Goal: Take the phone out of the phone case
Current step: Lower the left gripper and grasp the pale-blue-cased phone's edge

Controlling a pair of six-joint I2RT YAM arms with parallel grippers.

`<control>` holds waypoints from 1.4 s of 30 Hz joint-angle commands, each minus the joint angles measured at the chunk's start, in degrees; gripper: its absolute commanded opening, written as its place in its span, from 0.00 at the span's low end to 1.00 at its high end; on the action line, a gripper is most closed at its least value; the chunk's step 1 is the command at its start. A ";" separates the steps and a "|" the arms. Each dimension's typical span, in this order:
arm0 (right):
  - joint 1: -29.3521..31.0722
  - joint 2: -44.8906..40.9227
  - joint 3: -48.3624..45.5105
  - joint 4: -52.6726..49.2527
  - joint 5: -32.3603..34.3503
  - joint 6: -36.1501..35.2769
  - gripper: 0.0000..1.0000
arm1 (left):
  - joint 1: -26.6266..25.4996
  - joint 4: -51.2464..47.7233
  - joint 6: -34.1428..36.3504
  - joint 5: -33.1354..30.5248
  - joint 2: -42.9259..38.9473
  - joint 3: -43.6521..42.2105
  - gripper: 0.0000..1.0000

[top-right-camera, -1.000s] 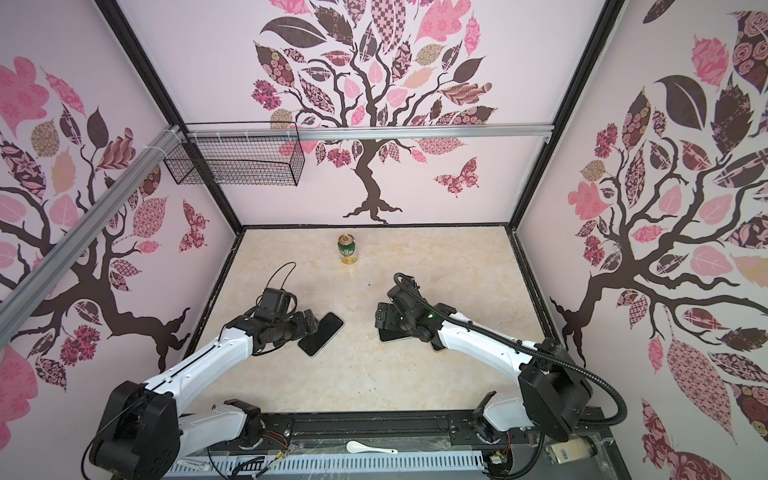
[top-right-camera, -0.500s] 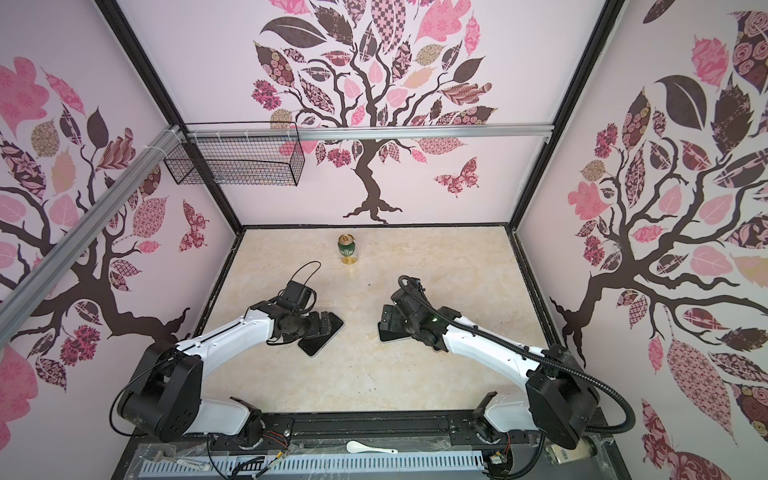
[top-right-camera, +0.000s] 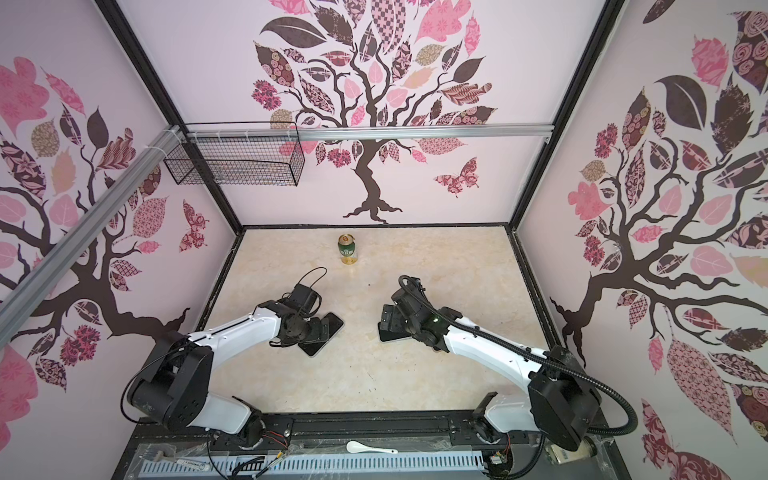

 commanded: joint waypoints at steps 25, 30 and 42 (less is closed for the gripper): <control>-0.04 -3.56 -0.79 -1.41 0.69 -0.40 1.00 | -9.91 -3.23 0.20 -3.03 4.72 3.71 0.98; -0.14 -3.64 -0.86 -1.29 1.02 -0.58 1.00 | -10.13 -3.54 0.50 -3.34 4.06 2.99 0.97; -0.09 -3.96 -0.80 -0.71 0.30 -0.20 1.00 | -10.28 -1.50 -0.47 -1.52 4.70 0.54 0.86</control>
